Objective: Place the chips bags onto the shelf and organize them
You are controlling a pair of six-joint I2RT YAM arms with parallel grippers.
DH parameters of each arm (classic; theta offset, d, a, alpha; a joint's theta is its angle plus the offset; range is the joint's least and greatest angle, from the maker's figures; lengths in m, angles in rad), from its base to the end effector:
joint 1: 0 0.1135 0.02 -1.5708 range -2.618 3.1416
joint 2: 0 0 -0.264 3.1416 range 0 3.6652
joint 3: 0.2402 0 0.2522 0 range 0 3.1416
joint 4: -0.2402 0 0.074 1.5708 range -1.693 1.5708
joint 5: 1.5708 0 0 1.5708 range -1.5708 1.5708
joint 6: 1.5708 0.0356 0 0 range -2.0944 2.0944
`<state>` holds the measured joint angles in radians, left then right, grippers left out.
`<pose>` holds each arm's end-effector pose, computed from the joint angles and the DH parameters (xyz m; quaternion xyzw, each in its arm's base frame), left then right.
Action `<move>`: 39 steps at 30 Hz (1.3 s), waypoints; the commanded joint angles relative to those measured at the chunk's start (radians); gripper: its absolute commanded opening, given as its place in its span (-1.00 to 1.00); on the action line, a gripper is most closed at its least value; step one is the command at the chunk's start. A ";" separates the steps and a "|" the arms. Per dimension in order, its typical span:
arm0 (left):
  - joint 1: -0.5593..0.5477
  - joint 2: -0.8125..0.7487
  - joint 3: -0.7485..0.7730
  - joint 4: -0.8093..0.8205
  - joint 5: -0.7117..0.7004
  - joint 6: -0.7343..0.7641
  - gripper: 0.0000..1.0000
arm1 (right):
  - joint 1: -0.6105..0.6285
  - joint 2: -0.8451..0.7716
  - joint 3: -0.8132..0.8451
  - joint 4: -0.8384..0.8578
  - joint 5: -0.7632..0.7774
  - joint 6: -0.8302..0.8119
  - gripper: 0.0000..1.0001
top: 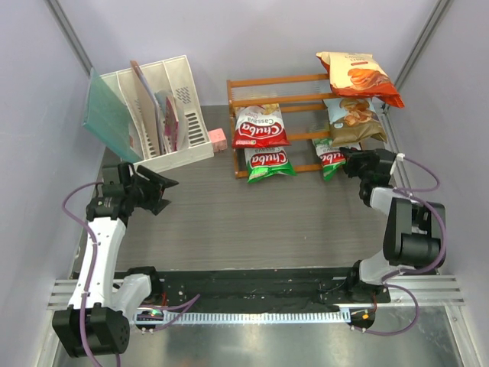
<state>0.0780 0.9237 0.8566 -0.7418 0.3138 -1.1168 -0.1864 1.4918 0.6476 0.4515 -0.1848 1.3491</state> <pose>0.1840 0.0034 0.2895 -0.4677 0.7908 -0.3082 0.2468 0.3033 -0.0505 0.1917 0.5381 0.6313 0.3679 0.4202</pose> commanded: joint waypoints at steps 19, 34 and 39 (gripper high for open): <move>-0.003 0.035 0.101 -0.030 -0.027 0.055 0.29 | -0.004 0.196 0.031 0.264 0.033 0.177 -0.46; -0.003 0.018 0.122 -0.097 -0.055 0.086 0.30 | -0.005 -0.030 -0.060 0.067 -0.035 0.160 0.36; -0.003 0.021 0.121 -0.085 -0.041 0.080 0.30 | -0.008 -0.123 -0.065 -0.152 -0.071 0.055 0.45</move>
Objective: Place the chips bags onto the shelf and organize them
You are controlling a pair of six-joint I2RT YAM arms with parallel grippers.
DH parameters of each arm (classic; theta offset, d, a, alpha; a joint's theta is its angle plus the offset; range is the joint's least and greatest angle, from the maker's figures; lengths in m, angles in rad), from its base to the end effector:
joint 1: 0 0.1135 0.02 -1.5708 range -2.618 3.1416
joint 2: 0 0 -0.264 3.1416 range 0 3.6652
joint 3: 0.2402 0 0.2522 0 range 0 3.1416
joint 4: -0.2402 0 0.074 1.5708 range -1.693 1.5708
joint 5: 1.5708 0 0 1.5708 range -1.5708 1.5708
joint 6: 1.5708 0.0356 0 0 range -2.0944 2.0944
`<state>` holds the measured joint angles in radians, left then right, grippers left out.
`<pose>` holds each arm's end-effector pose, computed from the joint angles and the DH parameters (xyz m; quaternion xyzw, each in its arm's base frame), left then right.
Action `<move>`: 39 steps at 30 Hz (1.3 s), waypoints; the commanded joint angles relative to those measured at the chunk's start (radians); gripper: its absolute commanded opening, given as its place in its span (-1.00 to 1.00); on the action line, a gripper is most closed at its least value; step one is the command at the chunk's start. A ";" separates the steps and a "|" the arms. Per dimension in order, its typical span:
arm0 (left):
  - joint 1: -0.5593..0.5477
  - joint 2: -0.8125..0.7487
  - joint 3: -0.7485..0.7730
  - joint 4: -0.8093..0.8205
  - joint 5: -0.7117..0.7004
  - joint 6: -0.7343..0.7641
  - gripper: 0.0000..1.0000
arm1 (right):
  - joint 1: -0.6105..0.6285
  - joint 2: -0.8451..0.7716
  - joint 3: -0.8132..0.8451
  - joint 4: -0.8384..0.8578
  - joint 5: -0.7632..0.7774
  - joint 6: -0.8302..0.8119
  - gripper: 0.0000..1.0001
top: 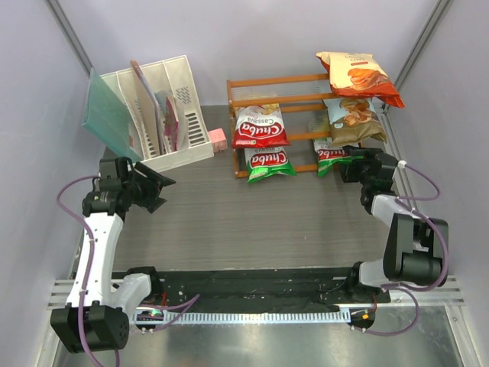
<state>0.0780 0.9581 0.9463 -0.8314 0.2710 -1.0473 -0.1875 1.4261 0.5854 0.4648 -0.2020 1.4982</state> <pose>0.1860 0.0050 0.3057 -0.4533 0.8089 -0.2760 0.2531 0.2875 -0.0473 0.1923 0.5763 0.5896 0.4072 0.3929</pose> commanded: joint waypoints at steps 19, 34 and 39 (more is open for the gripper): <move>-0.030 0.091 0.177 -0.029 -0.009 0.056 0.28 | -0.015 -0.345 0.145 -1.055 -0.106 -0.452 0.54; -0.044 0.064 0.175 -0.054 -0.006 0.072 0.27 | -0.015 0.017 0.309 -0.746 -0.080 -0.572 0.27; -0.046 0.068 0.175 -0.049 -0.004 0.072 0.27 | -0.015 0.072 0.353 -0.715 -0.083 -0.563 0.25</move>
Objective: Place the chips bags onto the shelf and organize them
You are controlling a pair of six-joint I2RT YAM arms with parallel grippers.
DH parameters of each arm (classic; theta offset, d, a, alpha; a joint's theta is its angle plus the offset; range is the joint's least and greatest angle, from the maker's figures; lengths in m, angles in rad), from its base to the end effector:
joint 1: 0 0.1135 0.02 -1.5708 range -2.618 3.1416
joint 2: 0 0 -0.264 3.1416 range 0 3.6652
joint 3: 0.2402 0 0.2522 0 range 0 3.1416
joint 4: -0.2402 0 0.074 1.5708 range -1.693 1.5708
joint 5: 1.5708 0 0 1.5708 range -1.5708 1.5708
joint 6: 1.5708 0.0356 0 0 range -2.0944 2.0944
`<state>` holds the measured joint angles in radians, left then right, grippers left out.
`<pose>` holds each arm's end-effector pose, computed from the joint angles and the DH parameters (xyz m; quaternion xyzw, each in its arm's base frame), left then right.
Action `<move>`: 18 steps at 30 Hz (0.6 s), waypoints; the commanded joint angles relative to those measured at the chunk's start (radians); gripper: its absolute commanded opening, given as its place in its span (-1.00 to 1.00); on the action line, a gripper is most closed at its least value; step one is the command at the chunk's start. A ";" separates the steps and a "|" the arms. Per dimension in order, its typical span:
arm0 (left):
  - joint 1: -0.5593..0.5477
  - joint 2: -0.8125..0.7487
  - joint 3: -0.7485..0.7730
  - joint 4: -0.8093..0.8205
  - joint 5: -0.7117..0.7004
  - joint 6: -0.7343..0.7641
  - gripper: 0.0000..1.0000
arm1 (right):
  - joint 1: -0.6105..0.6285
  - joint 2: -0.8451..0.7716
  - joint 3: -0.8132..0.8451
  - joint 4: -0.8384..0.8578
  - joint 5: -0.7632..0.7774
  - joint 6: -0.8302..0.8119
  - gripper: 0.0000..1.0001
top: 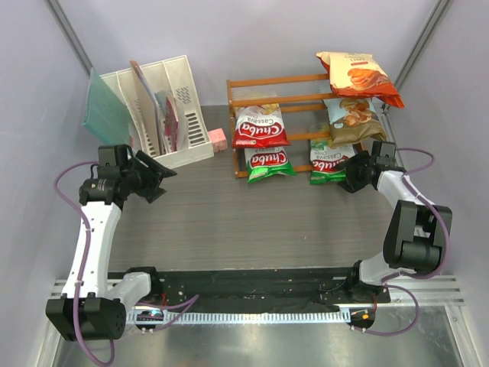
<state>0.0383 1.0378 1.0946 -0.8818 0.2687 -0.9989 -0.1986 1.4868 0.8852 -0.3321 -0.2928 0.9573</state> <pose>0.2007 -0.0018 0.3351 -0.4151 0.8257 -0.2774 0.2625 0.2942 -0.0487 0.2005 0.4750 0.8119 0.2434 0.2365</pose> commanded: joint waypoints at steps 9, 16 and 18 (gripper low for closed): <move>-0.006 -0.025 0.008 -0.006 -0.003 0.026 0.27 | -0.004 0.075 0.057 0.136 -0.003 -0.017 0.17; -0.006 -0.022 0.016 -0.009 -0.005 0.031 0.27 | -0.005 0.144 0.115 0.214 -0.034 -0.002 0.04; -0.006 -0.019 0.022 -0.009 -0.003 0.029 0.26 | -0.007 0.202 0.161 0.158 -0.071 -0.020 0.06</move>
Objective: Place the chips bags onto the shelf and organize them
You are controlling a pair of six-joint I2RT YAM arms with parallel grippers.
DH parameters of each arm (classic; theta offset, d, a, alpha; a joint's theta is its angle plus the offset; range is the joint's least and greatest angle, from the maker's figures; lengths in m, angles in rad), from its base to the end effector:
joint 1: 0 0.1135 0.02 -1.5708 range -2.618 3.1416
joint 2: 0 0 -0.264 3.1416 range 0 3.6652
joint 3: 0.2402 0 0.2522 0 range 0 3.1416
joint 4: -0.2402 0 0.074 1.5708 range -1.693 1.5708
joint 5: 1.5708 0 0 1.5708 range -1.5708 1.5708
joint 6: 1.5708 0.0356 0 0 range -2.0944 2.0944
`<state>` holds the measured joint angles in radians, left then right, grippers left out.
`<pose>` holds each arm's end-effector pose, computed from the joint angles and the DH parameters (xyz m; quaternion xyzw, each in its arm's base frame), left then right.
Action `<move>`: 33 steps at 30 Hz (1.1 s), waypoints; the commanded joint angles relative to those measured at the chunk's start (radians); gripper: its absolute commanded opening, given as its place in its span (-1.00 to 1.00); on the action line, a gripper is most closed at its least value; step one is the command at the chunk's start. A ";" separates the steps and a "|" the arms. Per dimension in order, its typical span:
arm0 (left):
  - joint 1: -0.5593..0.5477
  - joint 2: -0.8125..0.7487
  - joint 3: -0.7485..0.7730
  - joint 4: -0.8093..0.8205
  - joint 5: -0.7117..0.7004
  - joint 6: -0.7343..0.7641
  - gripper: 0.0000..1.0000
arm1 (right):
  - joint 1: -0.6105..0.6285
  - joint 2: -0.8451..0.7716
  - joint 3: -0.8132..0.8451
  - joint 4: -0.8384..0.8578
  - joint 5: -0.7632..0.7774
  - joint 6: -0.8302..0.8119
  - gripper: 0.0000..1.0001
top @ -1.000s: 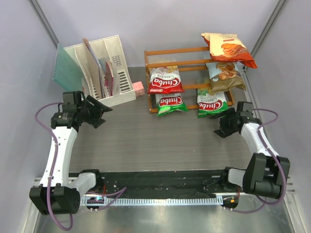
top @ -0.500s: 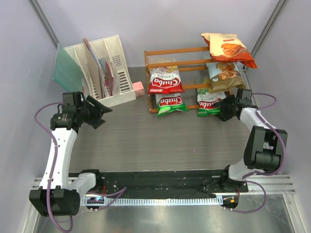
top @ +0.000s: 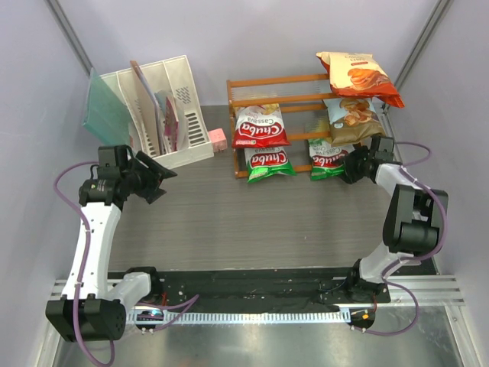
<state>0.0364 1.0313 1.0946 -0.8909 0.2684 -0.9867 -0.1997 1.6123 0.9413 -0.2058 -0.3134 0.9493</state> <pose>0.1986 -0.0022 0.3356 -0.4096 0.8290 -0.2755 0.2629 0.3247 -0.0545 0.1890 0.4602 0.8086 0.2595 0.2589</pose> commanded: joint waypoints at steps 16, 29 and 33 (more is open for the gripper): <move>-0.006 0.016 -0.007 -0.023 0.017 0.056 0.28 | 0.000 -0.236 -0.004 -0.261 -0.048 -0.104 0.38; -0.026 0.091 0.048 -0.036 -0.024 0.072 0.30 | 0.003 -0.443 -0.131 -0.446 -0.108 -0.121 0.40; -0.098 0.200 0.123 -0.143 -0.112 0.167 0.29 | 0.072 -0.489 -0.052 -0.561 -0.066 -0.205 0.40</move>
<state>-0.0204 1.1503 1.1316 -0.9649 0.2302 -0.9104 -0.1802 1.1770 0.8040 -0.6483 -0.3786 0.8352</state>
